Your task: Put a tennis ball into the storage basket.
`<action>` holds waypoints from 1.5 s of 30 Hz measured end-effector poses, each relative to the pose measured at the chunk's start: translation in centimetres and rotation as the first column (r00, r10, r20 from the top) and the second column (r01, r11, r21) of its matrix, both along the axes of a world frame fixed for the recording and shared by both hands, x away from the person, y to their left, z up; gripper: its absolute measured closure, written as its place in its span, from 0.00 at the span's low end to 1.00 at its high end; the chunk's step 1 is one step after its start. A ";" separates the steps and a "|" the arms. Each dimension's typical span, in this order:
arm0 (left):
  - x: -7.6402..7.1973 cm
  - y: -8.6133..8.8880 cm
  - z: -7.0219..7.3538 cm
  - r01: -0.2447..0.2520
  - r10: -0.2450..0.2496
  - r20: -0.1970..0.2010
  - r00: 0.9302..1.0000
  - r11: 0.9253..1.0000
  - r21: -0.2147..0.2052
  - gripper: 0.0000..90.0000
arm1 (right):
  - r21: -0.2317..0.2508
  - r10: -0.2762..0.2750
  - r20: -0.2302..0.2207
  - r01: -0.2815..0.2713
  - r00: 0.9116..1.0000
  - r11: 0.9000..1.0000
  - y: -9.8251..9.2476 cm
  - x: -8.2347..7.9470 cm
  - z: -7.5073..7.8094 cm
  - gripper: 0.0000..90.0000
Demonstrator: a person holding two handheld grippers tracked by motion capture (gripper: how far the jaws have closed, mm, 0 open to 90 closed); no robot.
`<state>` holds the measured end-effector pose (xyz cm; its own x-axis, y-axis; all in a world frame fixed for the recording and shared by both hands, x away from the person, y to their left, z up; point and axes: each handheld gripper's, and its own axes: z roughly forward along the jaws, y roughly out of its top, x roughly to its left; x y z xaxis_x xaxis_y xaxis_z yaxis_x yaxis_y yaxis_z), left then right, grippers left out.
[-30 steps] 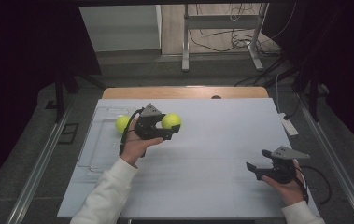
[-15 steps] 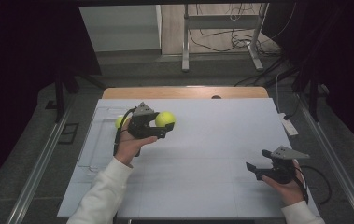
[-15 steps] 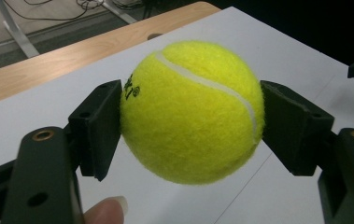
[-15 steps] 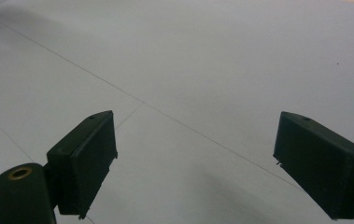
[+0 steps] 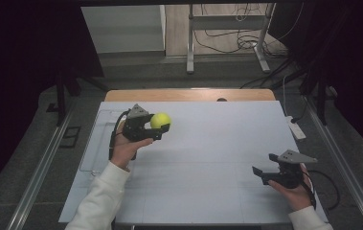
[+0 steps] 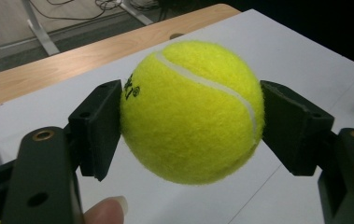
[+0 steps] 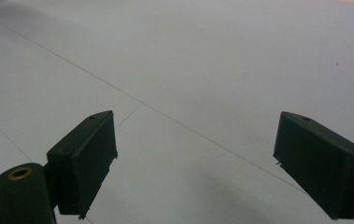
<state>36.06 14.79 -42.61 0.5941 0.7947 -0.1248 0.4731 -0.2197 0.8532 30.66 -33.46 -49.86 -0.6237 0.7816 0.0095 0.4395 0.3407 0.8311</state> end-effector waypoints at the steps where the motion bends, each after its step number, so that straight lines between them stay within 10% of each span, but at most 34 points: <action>1: 0.0 0.2 0.0 -0.004 0.004 -0.001 1.000 1.000 0.001 0.30 | 0.000 0.000 0.000 0.000 1.000 1.000 0.0 0.0 0.0 0.15; 45: -0.1 4.8 0.0 -0.146 0.146 -0.011 0.989 0.989 0.012 0.30 | -0.002 0.005 0.000 -0.005 1.000 1.000 0.0 0.0 0.0 0.15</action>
